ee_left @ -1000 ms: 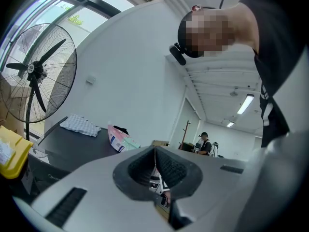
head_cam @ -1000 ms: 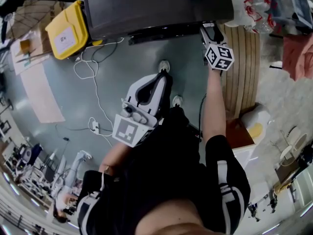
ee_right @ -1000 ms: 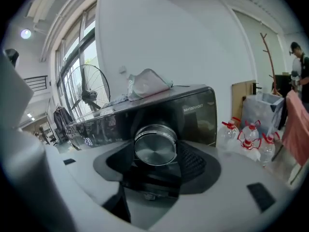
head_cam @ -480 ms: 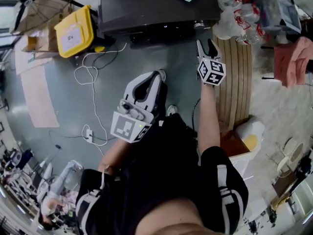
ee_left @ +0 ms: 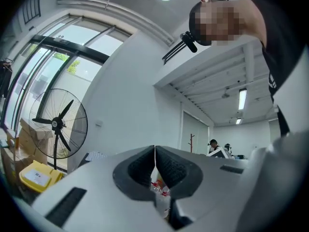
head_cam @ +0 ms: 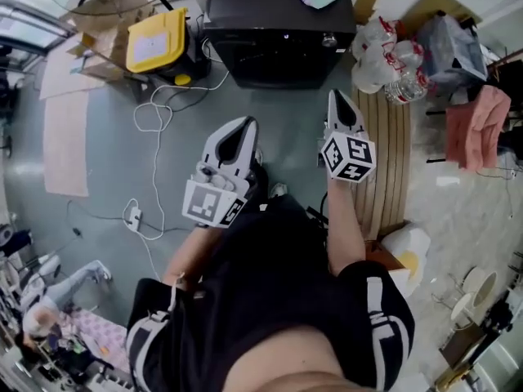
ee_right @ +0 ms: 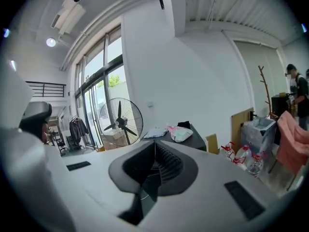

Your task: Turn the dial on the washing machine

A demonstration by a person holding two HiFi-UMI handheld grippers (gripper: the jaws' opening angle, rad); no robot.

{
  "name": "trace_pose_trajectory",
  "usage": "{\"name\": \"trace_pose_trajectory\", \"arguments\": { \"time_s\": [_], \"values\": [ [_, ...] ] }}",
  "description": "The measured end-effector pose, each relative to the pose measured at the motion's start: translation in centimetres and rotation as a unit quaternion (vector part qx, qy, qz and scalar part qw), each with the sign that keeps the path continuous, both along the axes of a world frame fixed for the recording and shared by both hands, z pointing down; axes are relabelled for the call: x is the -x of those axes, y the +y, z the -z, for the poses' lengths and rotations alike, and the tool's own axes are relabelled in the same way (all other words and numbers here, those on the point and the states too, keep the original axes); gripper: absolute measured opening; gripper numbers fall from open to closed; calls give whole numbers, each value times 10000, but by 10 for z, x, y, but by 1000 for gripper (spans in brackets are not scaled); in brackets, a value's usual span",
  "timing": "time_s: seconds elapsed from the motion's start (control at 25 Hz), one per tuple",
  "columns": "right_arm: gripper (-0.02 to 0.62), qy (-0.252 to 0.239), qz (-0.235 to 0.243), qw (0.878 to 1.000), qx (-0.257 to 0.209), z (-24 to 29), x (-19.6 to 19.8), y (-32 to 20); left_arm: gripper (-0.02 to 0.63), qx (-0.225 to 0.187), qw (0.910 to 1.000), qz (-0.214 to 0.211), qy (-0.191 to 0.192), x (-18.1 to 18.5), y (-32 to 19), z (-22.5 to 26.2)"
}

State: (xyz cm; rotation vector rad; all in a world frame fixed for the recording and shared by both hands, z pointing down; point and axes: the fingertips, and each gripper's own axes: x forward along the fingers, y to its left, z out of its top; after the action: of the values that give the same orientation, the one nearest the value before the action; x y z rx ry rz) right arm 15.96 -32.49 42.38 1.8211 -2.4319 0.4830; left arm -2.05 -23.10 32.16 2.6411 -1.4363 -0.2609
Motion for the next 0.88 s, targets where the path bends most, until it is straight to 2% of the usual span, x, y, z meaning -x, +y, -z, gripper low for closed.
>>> {"name": "trace_pose_trajectory", "arguments": {
  "time_s": [0.16, 0.44, 0.64, 0.88],
  "values": [
    [26, 11, 88, 9998, -168, 41, 21, 74, 23, -62, 9999, 147, -37, 23, 58, 18],
    [26, 12, 342, 9988, -357, 77, 63, 166, 23, -33, 9999, 138, 40, 47, 105, 30],
    [25, -3, 374, 9989, -289, 74, 83, 193, 23, -13, 10000, 16, 64, 58, 108, 29],
    [25, 72, 374, 9986, -370, 77, 97, 198, 23, -44, 9999, -85, 100, 70, 109, 26]
  ]
}}
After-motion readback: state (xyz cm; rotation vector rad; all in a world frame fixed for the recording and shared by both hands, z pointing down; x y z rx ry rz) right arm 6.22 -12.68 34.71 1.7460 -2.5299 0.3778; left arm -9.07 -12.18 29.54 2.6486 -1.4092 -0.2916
